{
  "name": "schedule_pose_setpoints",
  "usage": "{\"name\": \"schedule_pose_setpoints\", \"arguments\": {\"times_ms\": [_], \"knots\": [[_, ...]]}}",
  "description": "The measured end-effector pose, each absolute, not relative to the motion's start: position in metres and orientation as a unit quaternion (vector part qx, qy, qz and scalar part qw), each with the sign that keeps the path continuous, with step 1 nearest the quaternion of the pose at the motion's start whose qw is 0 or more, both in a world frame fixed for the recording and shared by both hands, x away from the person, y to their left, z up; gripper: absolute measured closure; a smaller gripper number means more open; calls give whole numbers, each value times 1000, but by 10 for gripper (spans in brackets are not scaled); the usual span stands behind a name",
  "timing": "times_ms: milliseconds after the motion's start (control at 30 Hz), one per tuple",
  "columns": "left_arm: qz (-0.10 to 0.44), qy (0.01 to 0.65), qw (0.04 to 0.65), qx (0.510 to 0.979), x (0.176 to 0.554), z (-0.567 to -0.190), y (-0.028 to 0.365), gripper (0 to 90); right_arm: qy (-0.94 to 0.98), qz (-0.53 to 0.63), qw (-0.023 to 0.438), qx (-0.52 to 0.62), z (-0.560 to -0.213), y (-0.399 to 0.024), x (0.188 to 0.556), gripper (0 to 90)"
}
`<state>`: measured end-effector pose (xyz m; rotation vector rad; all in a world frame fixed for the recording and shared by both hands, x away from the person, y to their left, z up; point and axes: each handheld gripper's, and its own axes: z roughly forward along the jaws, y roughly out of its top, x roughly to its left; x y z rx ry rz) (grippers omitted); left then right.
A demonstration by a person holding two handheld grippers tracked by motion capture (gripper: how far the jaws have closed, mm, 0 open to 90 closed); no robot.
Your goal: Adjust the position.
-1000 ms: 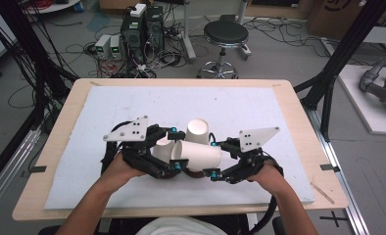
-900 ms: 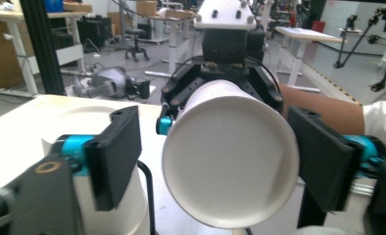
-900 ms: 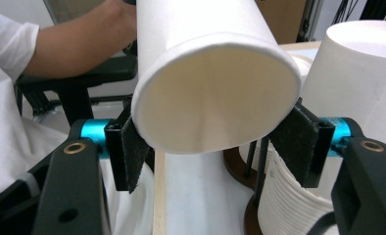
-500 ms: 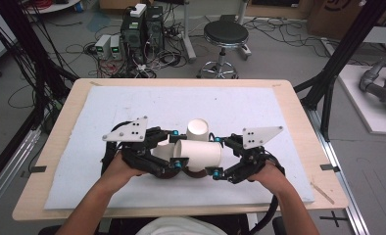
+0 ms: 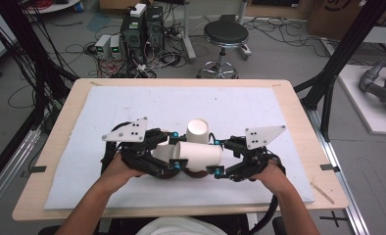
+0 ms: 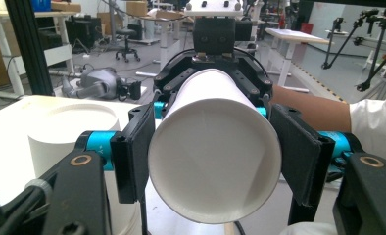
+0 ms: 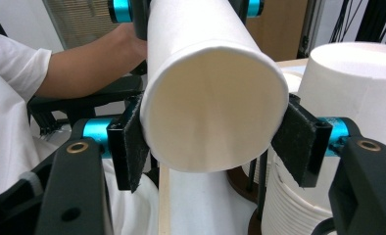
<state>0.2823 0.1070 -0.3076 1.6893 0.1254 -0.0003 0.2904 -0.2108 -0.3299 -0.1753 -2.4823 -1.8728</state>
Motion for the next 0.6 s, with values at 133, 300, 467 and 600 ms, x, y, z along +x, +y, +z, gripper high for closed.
{"name": "schedule_pose_setpoints", "arguments": {"times_ms": [133,300,467,600], "knots": [[10,65,659,749,283,-307,108,262,-801,-597,13,-54,-327,-212,289,373],[-8,54,645,762,285,-311,107,322,-814,-579,8,-53,-327,-212,289,372],[-10,53,646,761,284,-312,105,364,-812,-581,9,-56,-328,-213,289,317],[-5,54,654,755,285,-311,106,362,-789,-609,12,-77,-328,-214,289,206]]}}
